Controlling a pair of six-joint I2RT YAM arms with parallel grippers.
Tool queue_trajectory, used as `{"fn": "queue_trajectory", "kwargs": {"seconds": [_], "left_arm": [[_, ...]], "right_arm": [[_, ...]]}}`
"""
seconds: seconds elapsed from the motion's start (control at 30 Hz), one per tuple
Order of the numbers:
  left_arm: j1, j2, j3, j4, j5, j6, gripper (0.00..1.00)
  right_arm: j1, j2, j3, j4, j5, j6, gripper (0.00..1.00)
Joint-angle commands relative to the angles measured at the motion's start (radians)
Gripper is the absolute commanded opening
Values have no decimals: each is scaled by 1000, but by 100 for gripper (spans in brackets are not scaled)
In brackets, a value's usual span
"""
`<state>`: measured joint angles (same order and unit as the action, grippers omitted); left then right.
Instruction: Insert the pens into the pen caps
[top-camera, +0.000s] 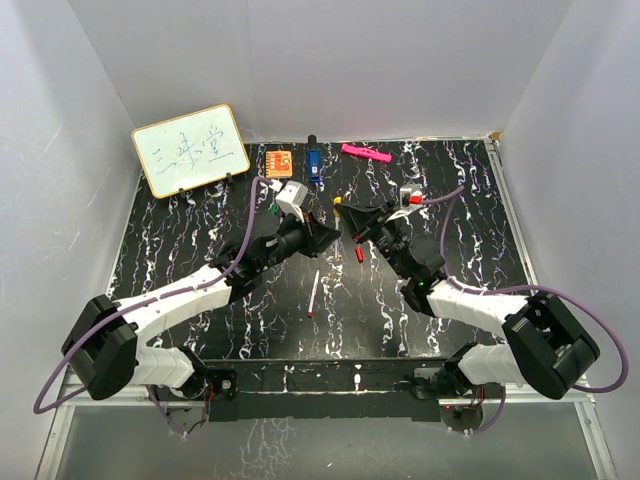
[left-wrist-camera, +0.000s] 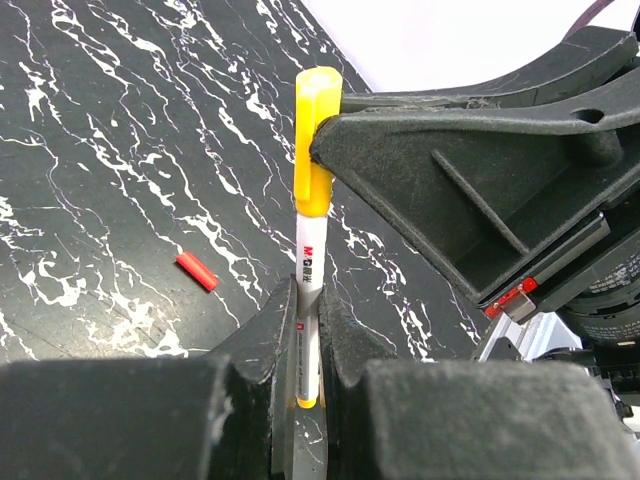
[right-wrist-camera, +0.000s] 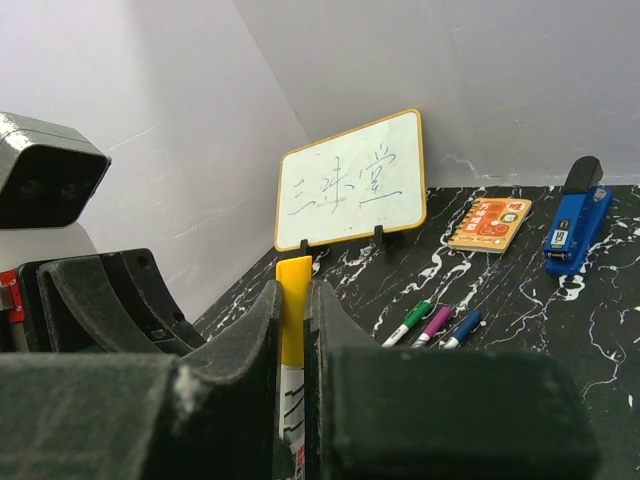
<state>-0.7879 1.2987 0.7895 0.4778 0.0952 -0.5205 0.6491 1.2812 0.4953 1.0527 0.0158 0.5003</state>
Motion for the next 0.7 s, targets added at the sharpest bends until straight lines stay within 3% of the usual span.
{"fn": "queue_trajectory", "kwargs": {"seconds": [0.0,0.67], "left_arm": [[8,-111,49,190,-106,19,0],[60,-90,99,292,-118,71,0]], "right_arm": [[10,26,8,-140,-66,-10,0],[113,62,-30,-274,-39,-35,0]]}}
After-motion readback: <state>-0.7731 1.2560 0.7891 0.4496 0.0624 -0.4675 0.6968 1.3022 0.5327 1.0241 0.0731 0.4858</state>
